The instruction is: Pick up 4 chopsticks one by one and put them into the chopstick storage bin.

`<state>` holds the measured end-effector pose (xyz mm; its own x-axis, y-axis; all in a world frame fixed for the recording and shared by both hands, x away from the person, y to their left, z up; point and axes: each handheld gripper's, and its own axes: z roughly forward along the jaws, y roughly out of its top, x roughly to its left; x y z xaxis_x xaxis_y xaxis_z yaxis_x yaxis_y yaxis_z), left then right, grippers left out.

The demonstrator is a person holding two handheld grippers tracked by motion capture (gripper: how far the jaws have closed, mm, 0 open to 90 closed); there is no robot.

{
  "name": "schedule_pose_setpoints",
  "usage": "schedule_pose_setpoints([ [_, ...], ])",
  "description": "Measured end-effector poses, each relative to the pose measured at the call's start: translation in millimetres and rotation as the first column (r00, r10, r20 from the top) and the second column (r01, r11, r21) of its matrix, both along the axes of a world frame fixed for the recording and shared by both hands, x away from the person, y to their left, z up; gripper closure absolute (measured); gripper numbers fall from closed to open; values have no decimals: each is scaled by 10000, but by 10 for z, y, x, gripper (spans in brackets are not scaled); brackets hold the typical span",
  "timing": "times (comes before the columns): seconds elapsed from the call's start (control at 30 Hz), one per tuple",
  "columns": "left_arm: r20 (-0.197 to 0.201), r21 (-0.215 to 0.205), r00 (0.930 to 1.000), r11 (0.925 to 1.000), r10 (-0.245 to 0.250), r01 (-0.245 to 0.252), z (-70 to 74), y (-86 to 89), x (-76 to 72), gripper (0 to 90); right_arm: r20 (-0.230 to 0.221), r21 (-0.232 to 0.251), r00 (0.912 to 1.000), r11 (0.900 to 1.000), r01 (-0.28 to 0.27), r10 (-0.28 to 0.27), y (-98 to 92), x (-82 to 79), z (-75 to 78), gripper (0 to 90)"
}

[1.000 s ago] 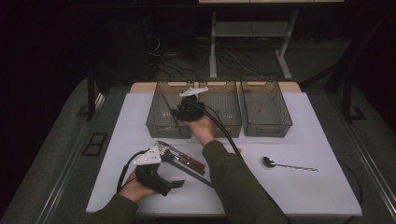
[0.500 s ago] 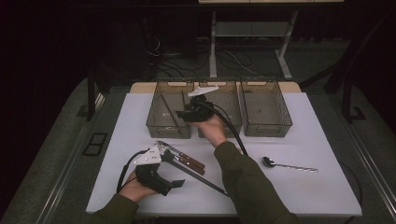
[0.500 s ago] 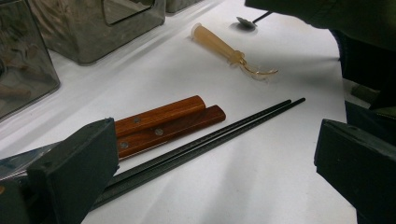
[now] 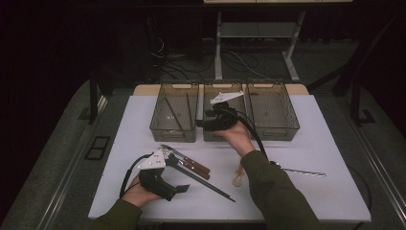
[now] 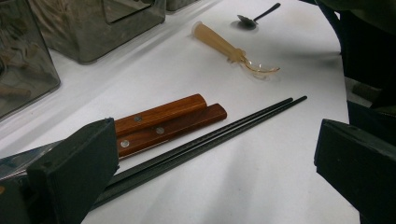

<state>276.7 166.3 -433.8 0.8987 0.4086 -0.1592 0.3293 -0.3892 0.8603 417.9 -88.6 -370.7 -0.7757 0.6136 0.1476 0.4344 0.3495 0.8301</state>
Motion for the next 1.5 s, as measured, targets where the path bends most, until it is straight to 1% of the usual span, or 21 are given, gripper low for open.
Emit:
schedule_pose_setpoints([
  [0.07,3,-54,10000,10000,24,-24,-7,-1,3,0,21,-201,9999,9997,-116,116,-82,-51,16,362],
  [0.1,-6,-62,10000,10000,41,-41,-9,-2,5,0,21,-201,9999,9997,-116,116,-82,-51,16,362],
  [0.2,-74,-119,9999,9998,128,-129,-12,-1,3,0,55,-87,9998,9997,-211,211,-179,-94,28,347],
  [0.27,-70,-146,9998,9998,163,-164,-16,8,2,0,-108,74,9990,9990,-437,438,-295,-145,25,319],
  [0.3,-64,-157,9999,9998,155,-156,-19,13,6,0,-108,74,9990,9990,-437,438,-295,-145,25,319],
  [0.33,-88,-145,9998,9997,173,-175,-21,19,10,0,-108,41,9989,9989,-458,459,-334,-170,22,310],
  [0.37,-76,-104,9998,9998,182,-183,-23,26,17,0,-29,-45,9988,9988,-483,483,-416,-222,3,295],
  [0.4,-117,-160,9996,9996,251,-253,-25,29,22,0,-29,-45,9988,9988,-483,483,-416,-222,3,295],
  [0.5,-157,-198,9993,9992,338,-341,-23,38,47,0,-18,-115,9993,9992,-377,377,-557,-319,-45,281],
  [0.57,-149,-194,9992,9991,382,-384,-23,41,53,0,-250,33,9991,9994,-351,351,-651,-393,-85,267],
  [0.63,-124,-108,9992,9992,388,-389,-19,47,51,0,-332,69,9988,9994,-352,354,-736,-470,-123,250],
  [0.7,-113,-121,9990,9990,436,-438,-16,46,49,0,-218,-74,9994,9996,-268,266,-810,-559,-162,231],
  [0.73,-105,-107,9990,9990,436,-437,-17,44,49,0,-206,-137,9997,9998,-151,148,-844,-603,-183,227],
  [0.8,-104,-66,9991,9991,407,-408,-23,37,49,0,-235,-172,9996,9997,-160,156,-928,-680,-227,212],
  [0.9,-138,31,9991,9991,413,-412,-30,29,51,0,-246,-8,9997,10000,18,-18,-1057,-781,-277,206],
  [1.0,-135,40,9990,9990,437,-436,-29,26,49,0,-260,147,9996,9998,132,-128,-1170,-868,-312,195],
  [1.13,-85,56,9987,9988,495,-495,-23,30,45,0,-123,194,9993,9992,347,-345,-1309,-981,-365,193],
  [1.2,-79,70,9986,9986,523,-523,-23,32,43,0,-54,127,9993,9993,364,-363,-1388,-1030,-398,193],
  [1.3,-46,74,9983,9983,583,-583,-20,35,43,0,-93,137,9992,9991,399,-398,-1506,-1109,-448,193],
  [1.37,-50,78,9981,9981,617,-617,-21,35,44,0,-119,226,9985,9983,545,-542,-1583,-1156,-480,192],
  [1.5,-21,252,9975,9972,704,-704,-23,33,41,18,-180,231,9964,9963,829,-825,-1720,-1252,-544,192],
])
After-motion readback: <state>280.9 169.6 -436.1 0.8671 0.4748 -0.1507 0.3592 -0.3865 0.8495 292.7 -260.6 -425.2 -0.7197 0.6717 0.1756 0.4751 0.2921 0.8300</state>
